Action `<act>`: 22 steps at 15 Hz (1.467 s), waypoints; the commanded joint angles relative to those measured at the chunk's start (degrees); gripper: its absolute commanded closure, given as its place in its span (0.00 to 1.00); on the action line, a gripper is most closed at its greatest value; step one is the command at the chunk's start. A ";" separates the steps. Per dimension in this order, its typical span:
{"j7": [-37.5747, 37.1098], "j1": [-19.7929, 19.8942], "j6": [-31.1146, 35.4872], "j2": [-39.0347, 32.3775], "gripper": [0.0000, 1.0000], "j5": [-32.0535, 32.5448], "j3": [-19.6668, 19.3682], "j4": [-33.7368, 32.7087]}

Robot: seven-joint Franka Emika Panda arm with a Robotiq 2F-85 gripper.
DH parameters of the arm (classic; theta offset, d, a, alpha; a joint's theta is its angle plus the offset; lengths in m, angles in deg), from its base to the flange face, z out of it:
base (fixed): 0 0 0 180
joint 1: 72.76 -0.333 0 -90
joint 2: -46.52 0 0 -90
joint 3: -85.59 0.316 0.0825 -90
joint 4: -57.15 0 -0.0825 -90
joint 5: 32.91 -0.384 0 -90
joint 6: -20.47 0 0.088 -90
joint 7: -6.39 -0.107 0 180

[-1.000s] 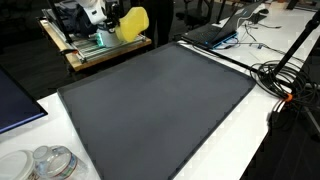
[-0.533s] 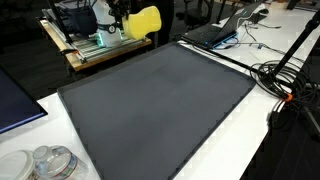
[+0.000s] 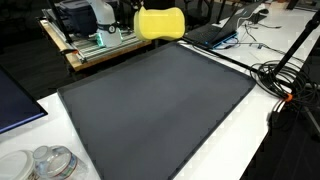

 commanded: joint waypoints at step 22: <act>-17.08 -1.50 32.91 -1.62 0.37 5.10 3.17 1.11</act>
